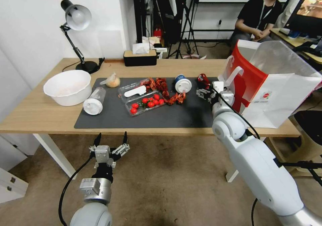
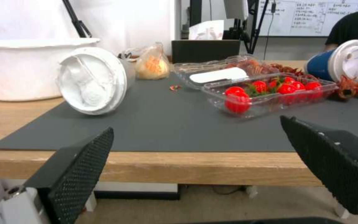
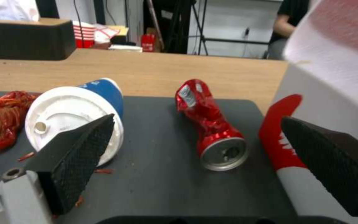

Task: Pick up the trash from the table and place it into the takeout bag.

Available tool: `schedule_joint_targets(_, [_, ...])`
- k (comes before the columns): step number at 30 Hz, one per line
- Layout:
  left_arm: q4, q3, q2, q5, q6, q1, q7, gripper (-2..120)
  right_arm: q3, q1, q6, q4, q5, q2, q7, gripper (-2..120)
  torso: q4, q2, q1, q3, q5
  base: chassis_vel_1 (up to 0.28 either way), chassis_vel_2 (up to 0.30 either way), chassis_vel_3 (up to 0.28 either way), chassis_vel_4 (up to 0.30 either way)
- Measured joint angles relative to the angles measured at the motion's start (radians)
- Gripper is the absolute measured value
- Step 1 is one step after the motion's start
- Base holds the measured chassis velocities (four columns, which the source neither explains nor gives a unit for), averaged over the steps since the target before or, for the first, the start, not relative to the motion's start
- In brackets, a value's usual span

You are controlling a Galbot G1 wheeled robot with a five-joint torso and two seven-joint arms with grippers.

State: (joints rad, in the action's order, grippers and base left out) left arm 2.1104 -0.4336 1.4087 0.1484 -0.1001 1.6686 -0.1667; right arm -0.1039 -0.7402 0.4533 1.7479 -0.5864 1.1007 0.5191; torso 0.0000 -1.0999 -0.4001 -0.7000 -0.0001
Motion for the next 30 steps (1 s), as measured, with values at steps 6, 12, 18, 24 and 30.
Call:
schedule_joint_targets(6, [0.002,-0.004,-0.001,0.001,-0.001,0.001,0.000,100,0.002,0.018,0.018,-0.019,-0.029,0.003,-0.009,100,0.0000,0.000,0.000,0.000,0.0000,0.000,0.000,0.000,0.000])
schedule_joint_targets(12, [0.003,-0.010,-0.002,0.005,-0.002,0.002,-0.001,100,0.003,0.037,0.031,-0.055,-0.065,0.011,-0.025,100,0.0000,0.000,0.000,0.000,0.0001,0.000,0.000,0.000,0.000])
schedule_joint_targets(18, [0.006,-0.009,-0.005,0.007,-0.002,0.002,-0.001,100,0.009,0.071,0.031,-0.103,-0.074,0.021,-0.032,100,0.0000,0.000,0.000,0.000,0.0001,0.000,0.000,0.000,0.000])
schedule_joint_targets(24, [0.008,-0.008,-0.004,0.007,-0.002,0.004,-0.001,100,0.019,0.125,0.029,-0.175,-0.076,0.027,-0.028,100,-0.0001,0.000,0.000,0.000,0.0001,0.000,0.000,0.000,0.000])
schedule_joint_targets(30, [0.009,-0.011,-0.005,0.008,-0.011,0.007,-0.002,100,0.041,0.176,0.027,-0.251,-0.086,0.040,-0.018,100,-0.0001,0.000,0.000,0.000,0.0000,0.000,0.000,0.000,0.000])
